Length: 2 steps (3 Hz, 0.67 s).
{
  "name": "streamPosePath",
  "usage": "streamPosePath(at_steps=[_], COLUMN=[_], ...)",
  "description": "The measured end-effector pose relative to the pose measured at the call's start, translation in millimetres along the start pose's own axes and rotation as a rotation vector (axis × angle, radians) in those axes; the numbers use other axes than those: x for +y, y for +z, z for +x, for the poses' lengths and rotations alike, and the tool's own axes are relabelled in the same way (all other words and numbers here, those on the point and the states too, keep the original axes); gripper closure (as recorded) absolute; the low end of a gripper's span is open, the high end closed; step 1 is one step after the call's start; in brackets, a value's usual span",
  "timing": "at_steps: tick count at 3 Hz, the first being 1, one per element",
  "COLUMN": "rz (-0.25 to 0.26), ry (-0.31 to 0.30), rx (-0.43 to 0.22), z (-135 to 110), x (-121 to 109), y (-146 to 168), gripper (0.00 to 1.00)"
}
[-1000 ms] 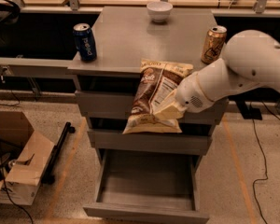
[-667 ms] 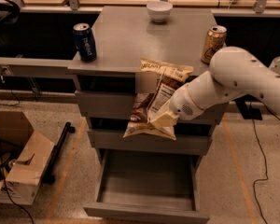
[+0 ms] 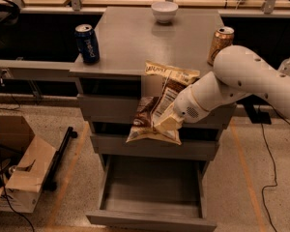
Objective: Place brown chip bag into bottom drawer
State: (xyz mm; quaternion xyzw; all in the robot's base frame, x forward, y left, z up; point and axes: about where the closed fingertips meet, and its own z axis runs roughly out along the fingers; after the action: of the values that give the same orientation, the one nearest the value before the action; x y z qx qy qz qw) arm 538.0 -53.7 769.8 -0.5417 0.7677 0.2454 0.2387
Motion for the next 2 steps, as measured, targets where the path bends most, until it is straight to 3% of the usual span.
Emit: streamPosePath(at_steps=[1, 2], rz=[-0.005, -0.043], ry=[-0.007, 0.077], rx=[0.005, 0.046], z=[-1, 38], x=[0, 11], y=[0, 15], gripper=[1.0, 1.0])
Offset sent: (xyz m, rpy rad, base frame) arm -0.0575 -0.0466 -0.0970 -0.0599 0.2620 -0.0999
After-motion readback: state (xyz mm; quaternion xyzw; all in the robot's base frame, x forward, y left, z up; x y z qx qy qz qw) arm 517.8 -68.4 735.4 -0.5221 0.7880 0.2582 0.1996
